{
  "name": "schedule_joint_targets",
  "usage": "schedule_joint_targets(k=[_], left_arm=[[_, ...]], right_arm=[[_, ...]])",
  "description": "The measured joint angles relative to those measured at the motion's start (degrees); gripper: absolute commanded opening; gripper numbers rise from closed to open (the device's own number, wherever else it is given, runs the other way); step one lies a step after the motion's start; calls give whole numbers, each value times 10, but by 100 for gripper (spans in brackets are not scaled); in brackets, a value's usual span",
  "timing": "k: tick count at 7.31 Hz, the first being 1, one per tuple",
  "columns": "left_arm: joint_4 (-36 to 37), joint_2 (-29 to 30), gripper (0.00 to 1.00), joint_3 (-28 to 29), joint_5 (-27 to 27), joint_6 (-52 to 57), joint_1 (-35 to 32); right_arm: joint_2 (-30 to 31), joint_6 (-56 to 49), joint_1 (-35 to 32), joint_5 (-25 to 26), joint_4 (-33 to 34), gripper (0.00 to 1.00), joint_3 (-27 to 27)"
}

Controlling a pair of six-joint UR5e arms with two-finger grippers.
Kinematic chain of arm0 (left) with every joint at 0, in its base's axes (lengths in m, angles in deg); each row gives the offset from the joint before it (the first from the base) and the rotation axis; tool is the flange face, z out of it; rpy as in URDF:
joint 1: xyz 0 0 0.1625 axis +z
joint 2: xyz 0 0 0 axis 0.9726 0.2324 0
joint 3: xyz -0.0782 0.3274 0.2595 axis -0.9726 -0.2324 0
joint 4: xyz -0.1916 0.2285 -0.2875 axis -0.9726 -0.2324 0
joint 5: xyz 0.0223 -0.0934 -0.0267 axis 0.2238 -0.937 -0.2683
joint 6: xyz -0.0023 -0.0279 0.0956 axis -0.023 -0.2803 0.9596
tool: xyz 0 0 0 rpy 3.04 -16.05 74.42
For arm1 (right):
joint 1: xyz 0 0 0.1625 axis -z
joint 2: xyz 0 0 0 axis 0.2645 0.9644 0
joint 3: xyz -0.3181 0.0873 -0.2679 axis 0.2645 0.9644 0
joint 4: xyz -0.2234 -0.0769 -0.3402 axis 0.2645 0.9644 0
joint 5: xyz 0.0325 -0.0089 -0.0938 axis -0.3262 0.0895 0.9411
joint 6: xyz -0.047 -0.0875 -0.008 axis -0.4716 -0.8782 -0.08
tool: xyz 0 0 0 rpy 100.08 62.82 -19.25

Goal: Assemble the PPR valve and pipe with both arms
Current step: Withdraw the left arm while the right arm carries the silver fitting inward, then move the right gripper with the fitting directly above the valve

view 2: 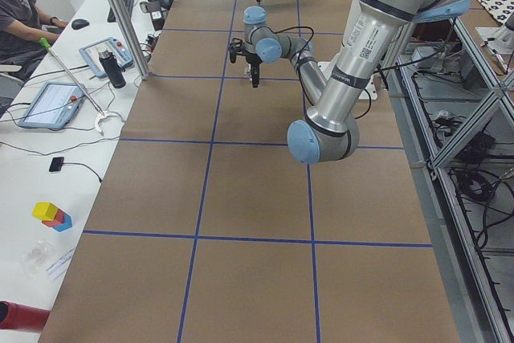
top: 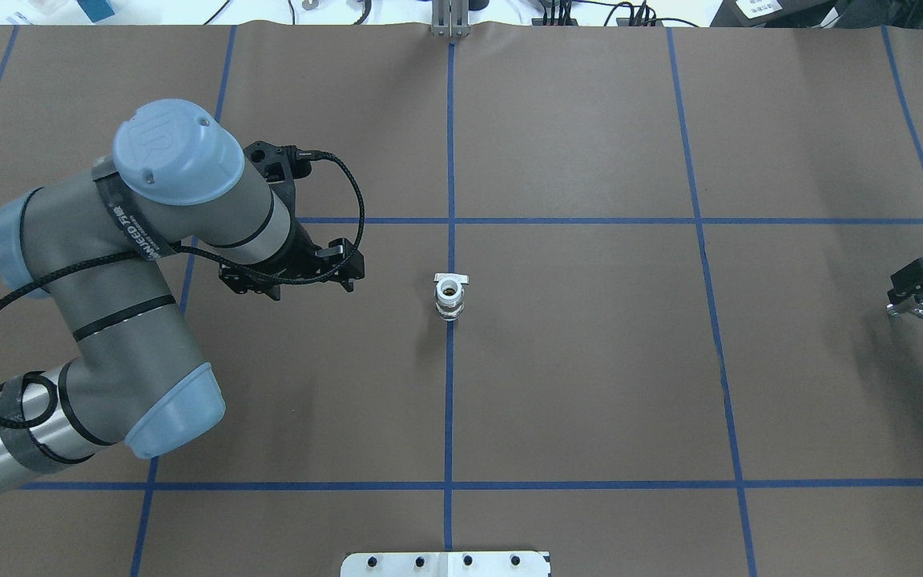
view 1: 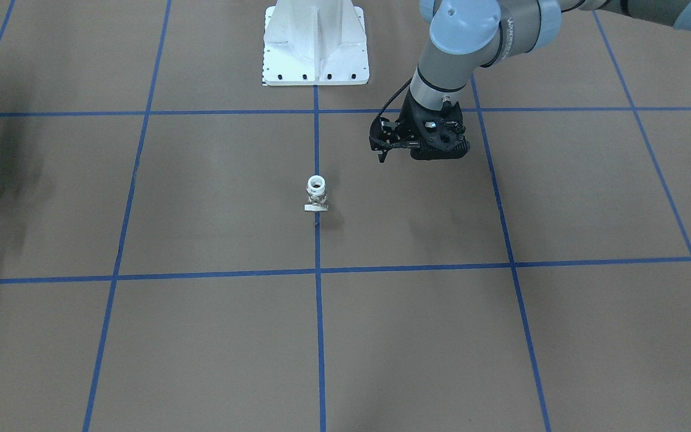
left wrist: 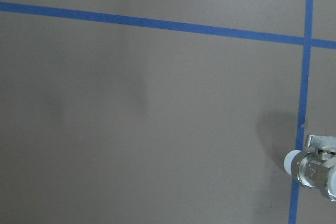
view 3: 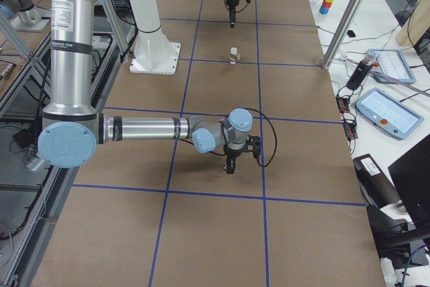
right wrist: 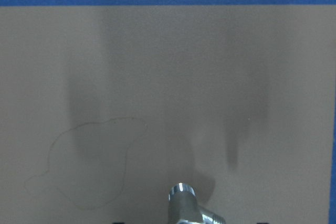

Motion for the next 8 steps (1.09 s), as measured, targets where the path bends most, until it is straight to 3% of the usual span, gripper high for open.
schedule_joint_targets(k=[1,2,8], left_arm=[[0,-2,99,-2,0,0,0],[0,-3,99,-4,0,0,0],[0,-4,99,-4,1,-2,0]], right_arm=[[-1,1,0,0,-6,4,4],[-1,3,0,0,-8,0,4],[-11,1,0,-4,2,0,-12]])
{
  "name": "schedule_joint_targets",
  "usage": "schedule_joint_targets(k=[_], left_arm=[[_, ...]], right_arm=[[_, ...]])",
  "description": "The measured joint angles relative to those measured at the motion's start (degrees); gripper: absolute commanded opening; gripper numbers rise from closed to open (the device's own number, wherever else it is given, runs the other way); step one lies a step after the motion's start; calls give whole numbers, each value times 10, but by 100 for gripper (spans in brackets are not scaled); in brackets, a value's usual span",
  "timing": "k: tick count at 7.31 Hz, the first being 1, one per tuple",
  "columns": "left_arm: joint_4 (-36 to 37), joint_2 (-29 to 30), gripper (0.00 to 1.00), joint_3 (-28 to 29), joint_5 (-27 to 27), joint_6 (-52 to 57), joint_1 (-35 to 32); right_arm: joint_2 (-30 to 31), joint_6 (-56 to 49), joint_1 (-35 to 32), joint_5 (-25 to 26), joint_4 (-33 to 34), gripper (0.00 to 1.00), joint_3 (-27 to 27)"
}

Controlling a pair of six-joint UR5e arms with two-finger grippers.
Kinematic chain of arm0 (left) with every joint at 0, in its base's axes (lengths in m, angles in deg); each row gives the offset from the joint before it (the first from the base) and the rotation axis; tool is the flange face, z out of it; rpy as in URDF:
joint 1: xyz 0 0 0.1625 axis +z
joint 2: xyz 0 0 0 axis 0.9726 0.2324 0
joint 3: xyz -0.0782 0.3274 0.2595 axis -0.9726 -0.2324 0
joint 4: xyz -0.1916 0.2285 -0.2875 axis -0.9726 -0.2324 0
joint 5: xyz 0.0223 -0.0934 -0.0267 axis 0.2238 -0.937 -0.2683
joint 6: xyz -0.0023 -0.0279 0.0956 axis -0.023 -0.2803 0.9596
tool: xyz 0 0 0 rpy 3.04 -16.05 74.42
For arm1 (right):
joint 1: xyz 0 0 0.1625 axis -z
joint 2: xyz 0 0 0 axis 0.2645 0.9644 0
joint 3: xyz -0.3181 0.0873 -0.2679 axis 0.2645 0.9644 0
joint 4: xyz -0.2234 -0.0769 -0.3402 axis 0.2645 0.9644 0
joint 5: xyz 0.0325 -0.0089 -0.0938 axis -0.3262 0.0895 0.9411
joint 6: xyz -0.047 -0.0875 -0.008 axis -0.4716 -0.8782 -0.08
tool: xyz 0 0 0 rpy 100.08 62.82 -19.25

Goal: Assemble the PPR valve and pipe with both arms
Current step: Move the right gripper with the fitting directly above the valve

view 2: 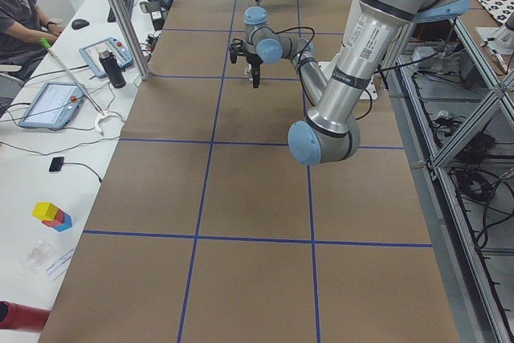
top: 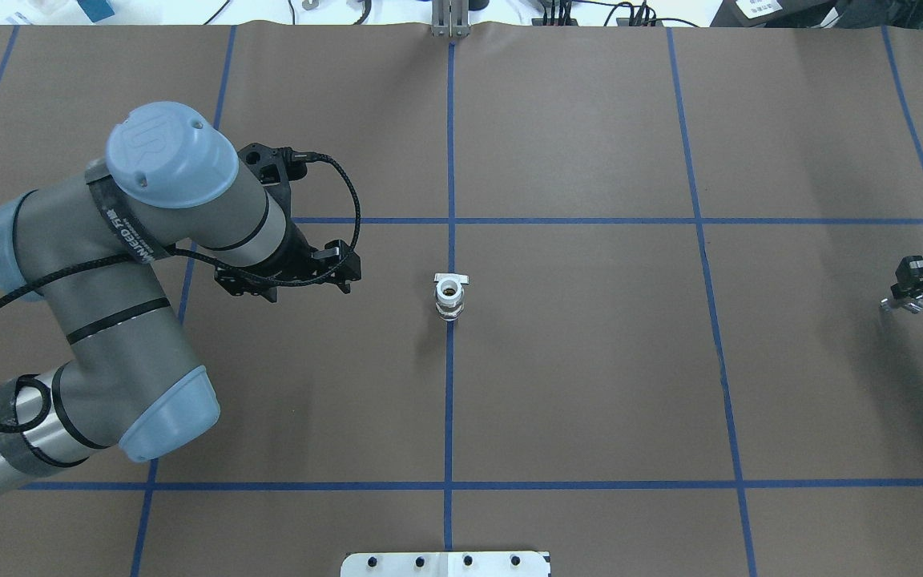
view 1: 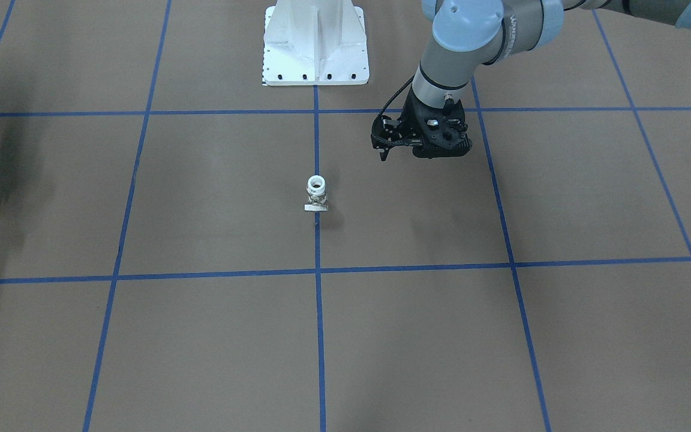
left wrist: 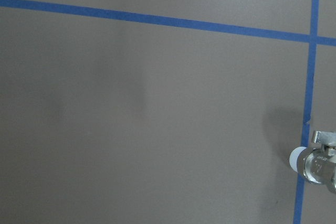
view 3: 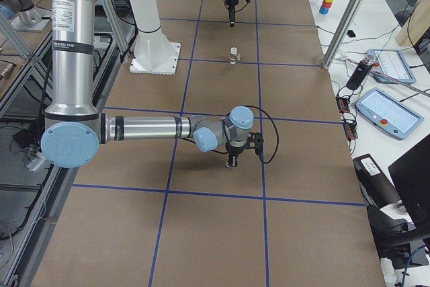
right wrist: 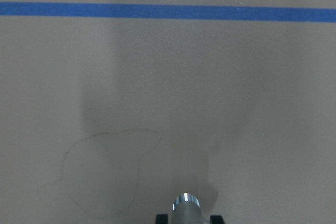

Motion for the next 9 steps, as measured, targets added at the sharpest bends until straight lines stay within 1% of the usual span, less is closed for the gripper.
schedule_joint_targets(k=[1,2,4,5,6,8,9], left_arm=[[0,-1,99,-1,0,1,-1],[0,-6,99,-7,-1,3,-2],[1,-51,99,-40,-2,39,-15],[1,-85,99,-61,-4,74,-29],[1,-122,99,-78,-11,117,-51],[-3,-192,99,-90,-47,228,-116],[-6,-221,99,-89,-57,292,-148]], right_arm=[[-12,3,0,-1,24,0,-15],[-36,7,0,-2,72,0,-35],[-122,55,4,-11,183,0,-71],[-176,106,22,-14,217,0,-77],[-234,178,51,-14,238,0,-77],[-333,333,114,-1,251,0,-72],[-377,405,150,20,252,0,-63]])
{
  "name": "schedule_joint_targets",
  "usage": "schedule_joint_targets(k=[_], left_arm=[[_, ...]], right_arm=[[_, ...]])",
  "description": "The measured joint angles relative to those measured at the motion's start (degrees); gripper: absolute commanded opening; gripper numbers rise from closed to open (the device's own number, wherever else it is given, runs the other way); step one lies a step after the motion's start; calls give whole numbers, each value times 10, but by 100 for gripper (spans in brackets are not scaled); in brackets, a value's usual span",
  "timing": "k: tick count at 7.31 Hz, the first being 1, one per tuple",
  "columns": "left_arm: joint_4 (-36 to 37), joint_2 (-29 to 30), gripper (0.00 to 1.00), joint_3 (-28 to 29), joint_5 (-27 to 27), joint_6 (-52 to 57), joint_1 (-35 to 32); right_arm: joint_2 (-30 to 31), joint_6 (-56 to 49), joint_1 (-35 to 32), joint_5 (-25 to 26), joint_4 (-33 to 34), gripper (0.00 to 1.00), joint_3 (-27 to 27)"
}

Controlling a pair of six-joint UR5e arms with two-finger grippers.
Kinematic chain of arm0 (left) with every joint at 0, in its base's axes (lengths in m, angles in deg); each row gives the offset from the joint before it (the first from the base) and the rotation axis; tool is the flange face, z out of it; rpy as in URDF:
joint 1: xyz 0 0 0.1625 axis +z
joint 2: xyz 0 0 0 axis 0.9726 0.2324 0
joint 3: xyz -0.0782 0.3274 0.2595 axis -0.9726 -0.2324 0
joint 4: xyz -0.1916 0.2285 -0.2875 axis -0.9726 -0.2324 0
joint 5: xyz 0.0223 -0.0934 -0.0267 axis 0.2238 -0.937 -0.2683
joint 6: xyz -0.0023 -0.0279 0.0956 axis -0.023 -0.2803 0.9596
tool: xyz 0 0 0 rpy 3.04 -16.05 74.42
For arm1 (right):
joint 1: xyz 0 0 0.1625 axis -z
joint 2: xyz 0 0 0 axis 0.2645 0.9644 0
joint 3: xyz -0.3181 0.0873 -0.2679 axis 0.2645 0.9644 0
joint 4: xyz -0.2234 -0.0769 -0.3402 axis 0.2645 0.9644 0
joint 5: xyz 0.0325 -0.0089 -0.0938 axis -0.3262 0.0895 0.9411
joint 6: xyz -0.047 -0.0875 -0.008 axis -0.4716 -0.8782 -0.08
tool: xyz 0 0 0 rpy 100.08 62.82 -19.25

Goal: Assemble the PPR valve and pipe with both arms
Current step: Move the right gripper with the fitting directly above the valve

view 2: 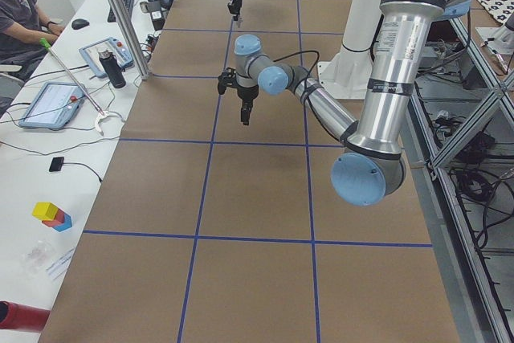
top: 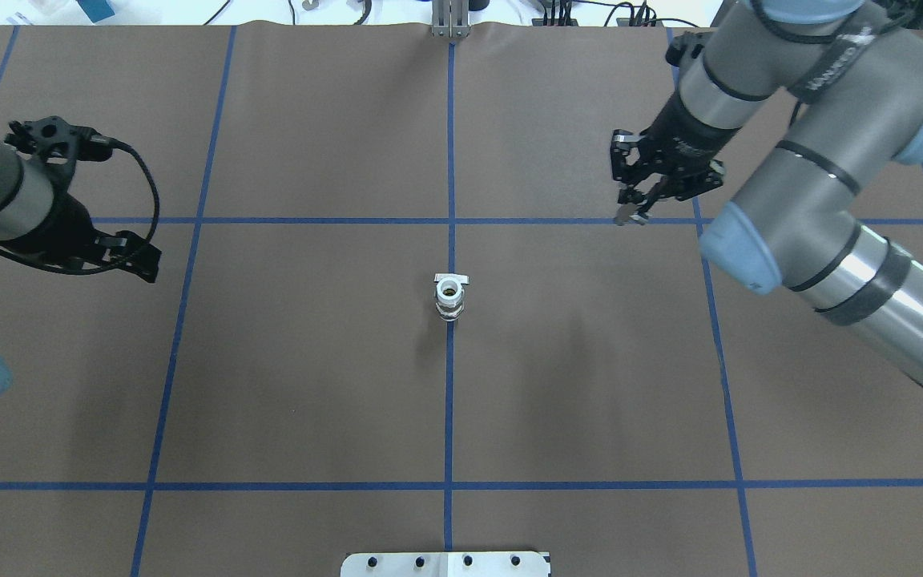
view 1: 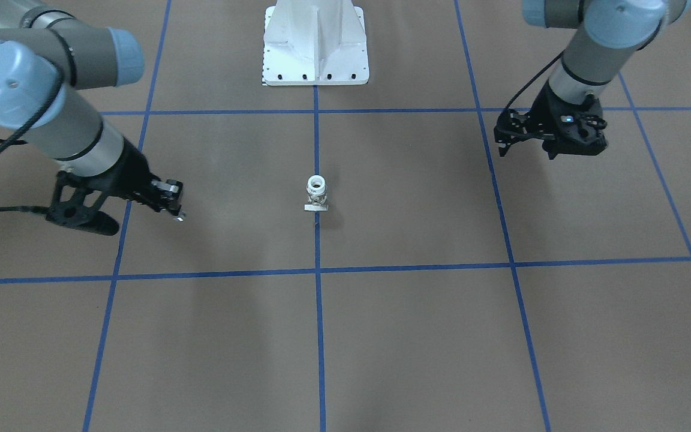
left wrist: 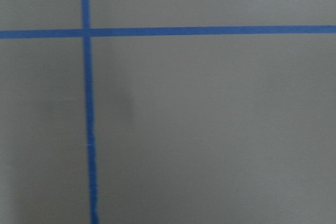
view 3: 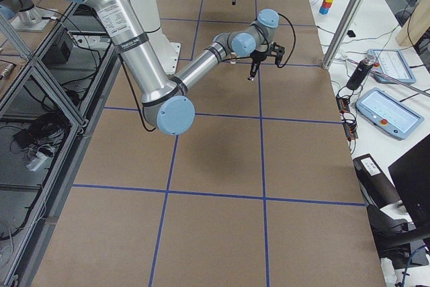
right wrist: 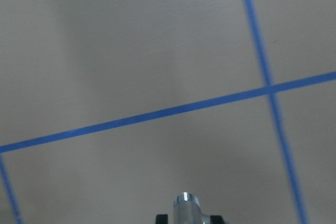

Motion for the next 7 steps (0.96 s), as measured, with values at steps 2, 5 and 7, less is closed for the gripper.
schedule_joint_targets(k=[2,5,7], left_arm=[[-2,-29,99,4,-6,76,-37],[-3,-34,99,9,-7,88,-44],[-3,-34,99,9,-7,87,-45]], right_arm=[[-70,108,58,41,-1,0,25],[-107,177,98,72,-2,0,33],[-116,191,116,88,-2,0,38]])
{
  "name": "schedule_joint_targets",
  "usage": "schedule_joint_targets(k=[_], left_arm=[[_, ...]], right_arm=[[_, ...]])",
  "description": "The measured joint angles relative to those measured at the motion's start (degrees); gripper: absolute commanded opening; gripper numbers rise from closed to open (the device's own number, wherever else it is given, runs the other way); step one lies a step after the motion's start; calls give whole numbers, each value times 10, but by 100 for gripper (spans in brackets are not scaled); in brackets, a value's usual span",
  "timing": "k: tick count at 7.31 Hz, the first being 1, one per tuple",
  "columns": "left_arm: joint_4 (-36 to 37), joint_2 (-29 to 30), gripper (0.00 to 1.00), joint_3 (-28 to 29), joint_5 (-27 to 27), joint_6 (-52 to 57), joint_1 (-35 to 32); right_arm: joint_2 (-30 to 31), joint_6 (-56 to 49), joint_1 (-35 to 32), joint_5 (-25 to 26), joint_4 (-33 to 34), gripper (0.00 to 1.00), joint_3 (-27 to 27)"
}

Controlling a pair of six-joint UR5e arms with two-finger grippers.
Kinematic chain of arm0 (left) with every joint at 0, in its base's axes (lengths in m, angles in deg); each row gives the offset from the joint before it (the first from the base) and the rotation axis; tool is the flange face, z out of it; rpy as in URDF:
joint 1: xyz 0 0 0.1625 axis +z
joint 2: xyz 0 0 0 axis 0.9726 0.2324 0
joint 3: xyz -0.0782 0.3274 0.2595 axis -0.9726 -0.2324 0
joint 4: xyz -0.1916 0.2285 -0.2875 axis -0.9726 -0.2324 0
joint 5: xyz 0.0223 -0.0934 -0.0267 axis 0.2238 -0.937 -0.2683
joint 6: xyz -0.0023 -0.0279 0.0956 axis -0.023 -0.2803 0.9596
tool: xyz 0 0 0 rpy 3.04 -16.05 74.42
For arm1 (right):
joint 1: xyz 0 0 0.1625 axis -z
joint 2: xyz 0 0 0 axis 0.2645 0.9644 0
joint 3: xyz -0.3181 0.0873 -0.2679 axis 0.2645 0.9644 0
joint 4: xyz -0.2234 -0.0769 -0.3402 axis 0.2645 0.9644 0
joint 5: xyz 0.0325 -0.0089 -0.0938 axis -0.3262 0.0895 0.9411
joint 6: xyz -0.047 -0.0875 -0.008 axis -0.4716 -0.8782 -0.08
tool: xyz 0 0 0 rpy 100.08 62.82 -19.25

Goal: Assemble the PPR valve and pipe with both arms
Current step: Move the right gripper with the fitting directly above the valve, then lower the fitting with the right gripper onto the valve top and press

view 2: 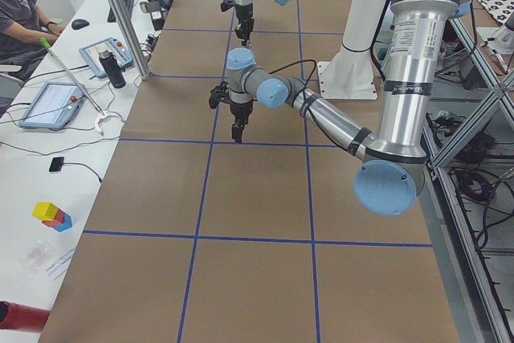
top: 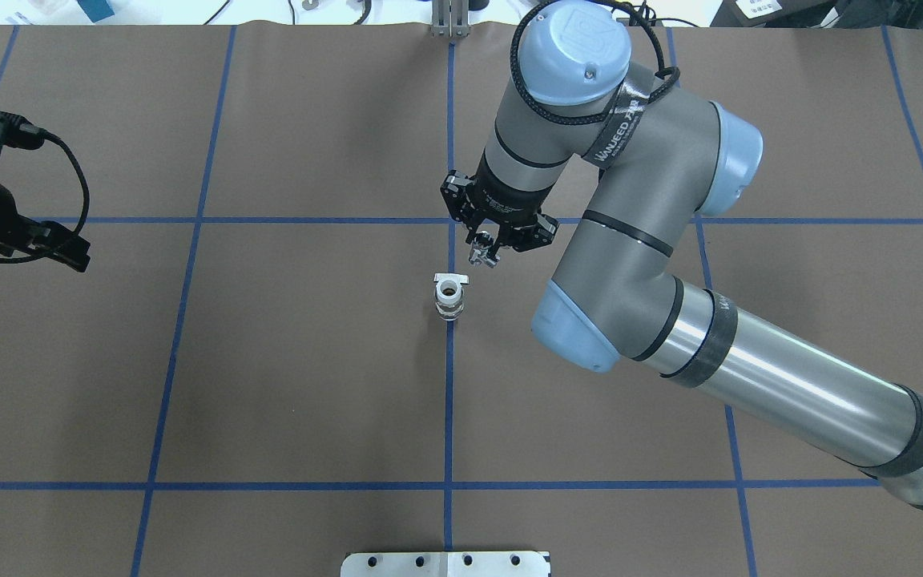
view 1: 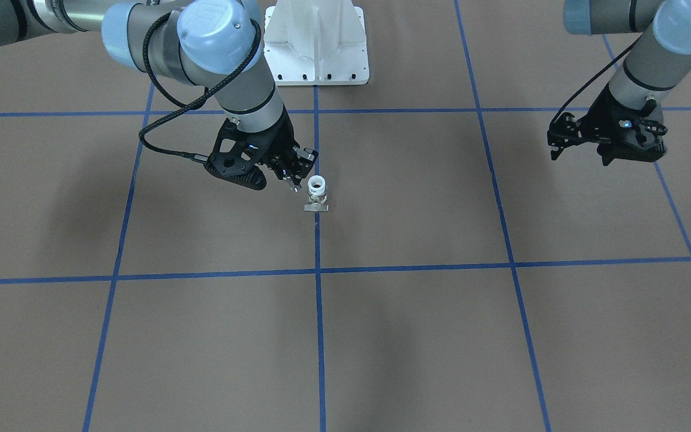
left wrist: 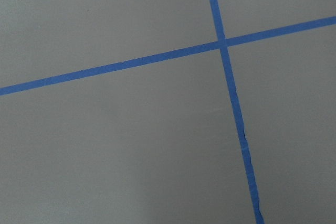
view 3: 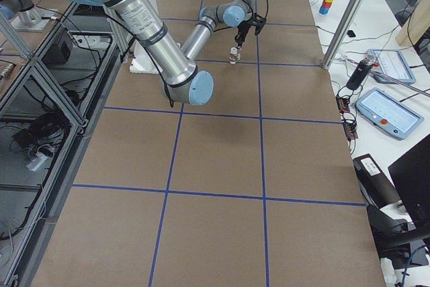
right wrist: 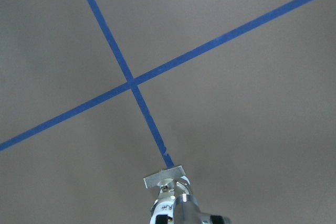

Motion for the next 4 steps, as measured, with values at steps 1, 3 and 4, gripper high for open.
schedule_joint_targets(k=[1,3,4], left_arm=[[0,1,99,0,0,-1,0],[0,2,99,0,0,-3,1],[1,2,99,0,0,-3,1]], right_arm=[[-7,7,8,6,-1,0,6],[-19,16,19,14,-2,0,22],[-22,17,23,16,-3,0,27]])
